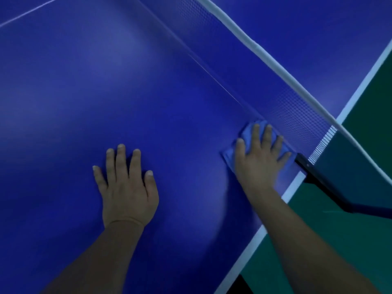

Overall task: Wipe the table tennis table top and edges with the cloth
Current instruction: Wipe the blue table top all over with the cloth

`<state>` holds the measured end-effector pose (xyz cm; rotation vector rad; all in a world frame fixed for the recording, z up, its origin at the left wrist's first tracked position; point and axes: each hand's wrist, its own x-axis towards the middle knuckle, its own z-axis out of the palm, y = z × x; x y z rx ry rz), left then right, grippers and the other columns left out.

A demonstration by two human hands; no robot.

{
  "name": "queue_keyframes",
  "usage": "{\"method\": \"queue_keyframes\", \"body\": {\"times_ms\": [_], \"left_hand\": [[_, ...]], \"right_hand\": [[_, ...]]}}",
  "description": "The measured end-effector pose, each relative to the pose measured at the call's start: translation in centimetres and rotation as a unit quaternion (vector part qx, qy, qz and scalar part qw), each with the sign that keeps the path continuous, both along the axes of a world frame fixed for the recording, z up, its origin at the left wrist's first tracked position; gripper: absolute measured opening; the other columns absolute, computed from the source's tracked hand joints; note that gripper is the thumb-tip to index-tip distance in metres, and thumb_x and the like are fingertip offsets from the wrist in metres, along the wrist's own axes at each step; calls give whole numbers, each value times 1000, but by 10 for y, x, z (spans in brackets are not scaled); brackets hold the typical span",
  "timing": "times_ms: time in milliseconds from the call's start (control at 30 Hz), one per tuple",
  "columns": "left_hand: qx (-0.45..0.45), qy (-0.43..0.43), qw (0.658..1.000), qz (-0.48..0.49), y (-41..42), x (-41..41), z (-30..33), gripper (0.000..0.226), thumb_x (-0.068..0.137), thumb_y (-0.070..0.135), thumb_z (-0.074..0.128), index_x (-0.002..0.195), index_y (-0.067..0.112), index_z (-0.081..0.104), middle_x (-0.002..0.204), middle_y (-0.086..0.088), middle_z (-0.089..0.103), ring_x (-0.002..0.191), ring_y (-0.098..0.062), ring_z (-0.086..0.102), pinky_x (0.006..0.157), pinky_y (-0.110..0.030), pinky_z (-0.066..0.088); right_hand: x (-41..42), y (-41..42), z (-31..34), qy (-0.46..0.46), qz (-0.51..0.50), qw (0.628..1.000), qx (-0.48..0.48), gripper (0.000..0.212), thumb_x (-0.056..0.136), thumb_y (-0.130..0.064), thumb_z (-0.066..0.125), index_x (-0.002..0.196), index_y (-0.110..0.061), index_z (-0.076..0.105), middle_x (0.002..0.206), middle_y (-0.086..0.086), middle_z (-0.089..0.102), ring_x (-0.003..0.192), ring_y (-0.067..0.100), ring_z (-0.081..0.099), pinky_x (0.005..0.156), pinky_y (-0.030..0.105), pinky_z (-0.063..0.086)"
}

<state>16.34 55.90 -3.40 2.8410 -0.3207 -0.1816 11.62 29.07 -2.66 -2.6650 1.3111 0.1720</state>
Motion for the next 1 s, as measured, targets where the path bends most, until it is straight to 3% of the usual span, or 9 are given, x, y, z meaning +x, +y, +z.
{"method": "queue_keyframes", "body": {"times_ms": [100,200,267,367,467,533,633,733,1000], "left_hand": [[4,-1,1000,6,0,1,1,64,99,42,24,153,10,36,165,-15,20,155,-30,5,122,-62,1],[11,-7,1000,7,-1,0,2,65,99,42,23,154,10,35,165,-15,20,155,-31,6,122,-62,1],[9,-5,1000,7,0,0,1,65,99,42,22,154,10,34,165,-15,19,155,-30,5,122,-62,1],[3,-9,1000,9,-1,-1,0,64,99,42,22,153,9,34,165,-15,18,155,-30,6,122,-62,1],[4,-16,1000,7,0,0,0,63,100,41,23,153,9,34,165,-15,19,155,-31,6,122,-62,1],[-2,-14,1000,8,0,-1,1,64,99,42,23,153,9,34,165,-15,18,155,-30,5,123,-61,0],[-4,-10,1000,10,-1,0,1,65,98,43,22,153,10,34,166,-14,17,155,-29,4,123,-59,-2],[-6,-12,1000,9,-2,0,0,65,99,43,22,154,10,33,166,-14,16,155,-29,3,123,-59,-3],[-3,-13,1000,8,-3,-1,3,64,99,42,22,153,9,32,165,-16,17,155,-31,5,122,-61,-1]], "right_hand": [[45,65,-5,-39,145,988,-22,68,98,-59,22,160,-32,23,169,2,15,154,38,8,119,67,5],[40,97,-10,-61,399,915,6,63,99,-60,34,156,-32,33,166,0,24,154,35,13,119,65,9],[13,63,-12,-77,360,930,-15,63,98,-61,35,155,-33,37,165,-1,28,153,35,18,120,63,12],[-55,-6,-11,-18,169,985,-20,67,98,-66,22,159,-38,20,169,-5,12,156,30,5,122,59,4],[-90,-14,-4,-6,47,999,-15,72,97,-67,16,161,-34,15,170,-2,6,156,28,-3,123,58,-1],[-70,6,-2,4,54,998,-8,73,96,-66,13,162,-33,12,170,-1,3,156,30,-4,123,58,-5],[-15,38,-2,-19,237,971,4,71,96,-63,14,161,-33,16,170,-2,6,156,31,-3,121,54,-12],[16,39,-6,-46,329,943,6,67,100,-61,22,159,-30,25,168,-3,18,155,29,9,124,57,2],[-103,-36,-4,-87,45,995,-34,55,99,-56,38,146,-30,52,156,2,41,141,31,30,111,56,25]]}}
